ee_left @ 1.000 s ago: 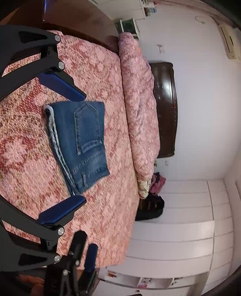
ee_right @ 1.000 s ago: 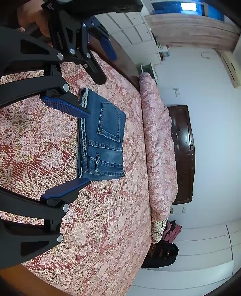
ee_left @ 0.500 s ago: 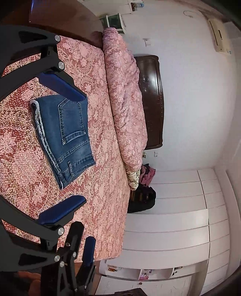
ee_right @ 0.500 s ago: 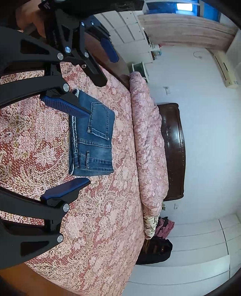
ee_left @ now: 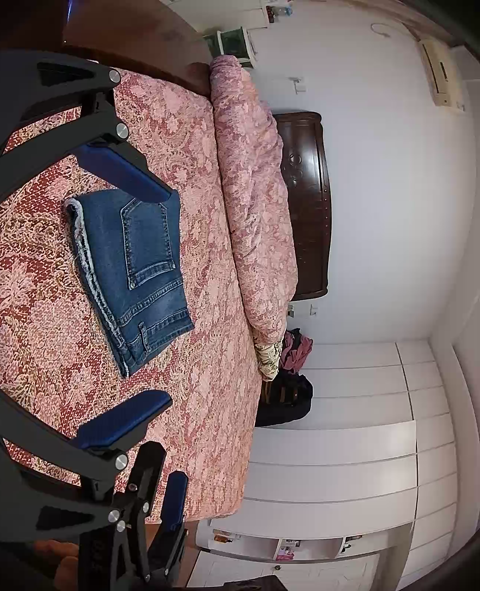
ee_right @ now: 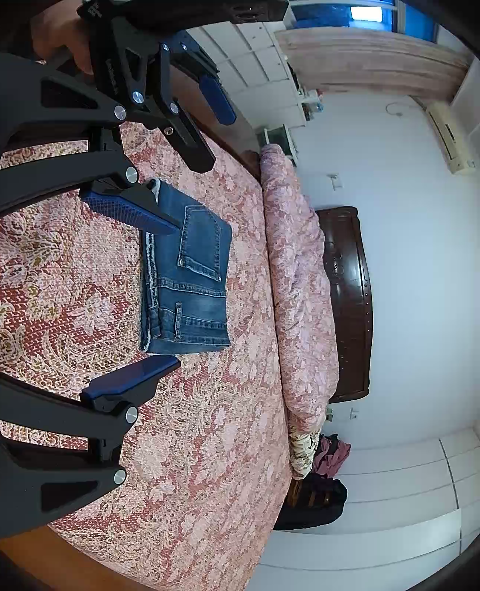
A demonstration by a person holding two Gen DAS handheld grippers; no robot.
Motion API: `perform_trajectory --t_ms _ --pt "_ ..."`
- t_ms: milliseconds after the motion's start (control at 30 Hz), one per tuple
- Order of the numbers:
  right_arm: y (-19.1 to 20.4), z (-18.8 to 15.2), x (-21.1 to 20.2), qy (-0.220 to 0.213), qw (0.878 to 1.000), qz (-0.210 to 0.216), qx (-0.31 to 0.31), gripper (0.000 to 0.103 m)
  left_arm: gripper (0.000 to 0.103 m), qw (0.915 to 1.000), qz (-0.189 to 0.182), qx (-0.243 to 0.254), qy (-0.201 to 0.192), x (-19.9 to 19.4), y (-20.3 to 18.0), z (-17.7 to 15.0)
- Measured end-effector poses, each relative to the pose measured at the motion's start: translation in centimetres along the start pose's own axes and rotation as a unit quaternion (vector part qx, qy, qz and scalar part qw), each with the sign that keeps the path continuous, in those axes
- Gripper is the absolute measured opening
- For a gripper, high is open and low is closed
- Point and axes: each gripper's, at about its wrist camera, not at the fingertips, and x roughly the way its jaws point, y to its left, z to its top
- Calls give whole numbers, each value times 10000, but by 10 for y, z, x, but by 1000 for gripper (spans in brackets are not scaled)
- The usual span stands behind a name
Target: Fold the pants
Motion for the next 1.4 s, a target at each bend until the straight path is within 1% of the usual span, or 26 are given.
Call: perform_trajectory --t_ms 767,1200,1267,1333,1400 --pt "-3 0 1 44 10000 35 0 67 101 10000 -19 -15 94 5 1 -3" --pt "-5 0 1 -21 10000 41 37 67 101 9999 -55 14 142 5 1 -3" --pt "-6 0 1 -11 10000 34 42 72 101 9998 -89 25 173 5 1 -3" --pt "-7 1 0 -14 10000 26 73 72 101 9994 -151 -44 299 5 2 -1" --pt "-7 1 0 3 10000 -13 86 72 101 9991 -79 -163 371 6 3 2"
